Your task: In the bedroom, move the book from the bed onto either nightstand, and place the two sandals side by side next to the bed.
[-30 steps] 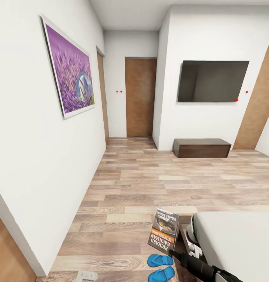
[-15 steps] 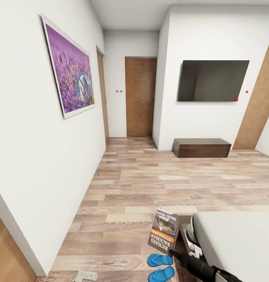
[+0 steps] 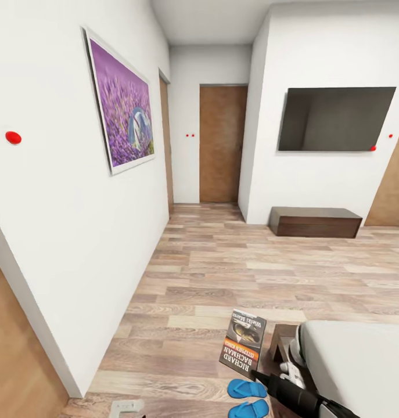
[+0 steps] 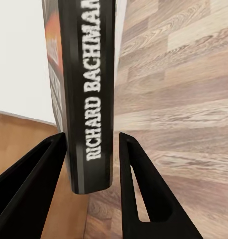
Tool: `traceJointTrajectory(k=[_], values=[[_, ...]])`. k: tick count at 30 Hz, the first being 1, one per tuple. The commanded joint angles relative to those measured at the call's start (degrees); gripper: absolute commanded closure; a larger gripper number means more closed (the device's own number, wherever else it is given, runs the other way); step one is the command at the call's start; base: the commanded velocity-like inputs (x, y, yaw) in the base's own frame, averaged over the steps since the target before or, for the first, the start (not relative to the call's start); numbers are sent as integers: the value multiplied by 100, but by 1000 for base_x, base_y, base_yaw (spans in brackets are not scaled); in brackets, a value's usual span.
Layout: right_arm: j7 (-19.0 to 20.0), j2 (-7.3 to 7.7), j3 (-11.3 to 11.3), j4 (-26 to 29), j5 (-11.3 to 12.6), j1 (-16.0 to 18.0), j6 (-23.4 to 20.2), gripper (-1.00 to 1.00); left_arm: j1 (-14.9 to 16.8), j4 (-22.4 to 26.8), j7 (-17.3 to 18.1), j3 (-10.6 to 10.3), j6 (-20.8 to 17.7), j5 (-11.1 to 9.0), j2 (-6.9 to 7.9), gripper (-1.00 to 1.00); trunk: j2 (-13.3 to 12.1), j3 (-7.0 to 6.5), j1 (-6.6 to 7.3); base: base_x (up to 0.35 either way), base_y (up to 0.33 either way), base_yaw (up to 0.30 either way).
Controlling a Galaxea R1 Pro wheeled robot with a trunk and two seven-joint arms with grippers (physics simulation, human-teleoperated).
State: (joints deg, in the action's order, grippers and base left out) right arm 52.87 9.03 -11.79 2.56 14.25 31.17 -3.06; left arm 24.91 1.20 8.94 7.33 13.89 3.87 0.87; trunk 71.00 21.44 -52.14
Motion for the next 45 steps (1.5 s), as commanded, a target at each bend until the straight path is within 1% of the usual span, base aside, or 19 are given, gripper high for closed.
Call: traceJointTrajectory(k=[1,7,11,37,45], values=[[21,2,-7,-1,32,3,-34,100,5,-7,20,49,17,38,1,-100,4,6,0,0,0,119],[21,2,-7,-1,34,3,-37,100,5,-14,20,49,17,36,-5,-100,4,6,0,0,0,34],[21,2,-7,-1,31,3,-34,100,5,-15,20,49,17,35,-38,-100,4,6,0,0,0,96],[24,2,-7,-1,27,3,-36,100,5,-14,20,49,17,35,-78,-100,4,6,0,0,0,223],[24,2,-7,-1,28,3,-37,100,5,-15,20,49,17,35,-79,-100,4,6,0,117,145,67]])
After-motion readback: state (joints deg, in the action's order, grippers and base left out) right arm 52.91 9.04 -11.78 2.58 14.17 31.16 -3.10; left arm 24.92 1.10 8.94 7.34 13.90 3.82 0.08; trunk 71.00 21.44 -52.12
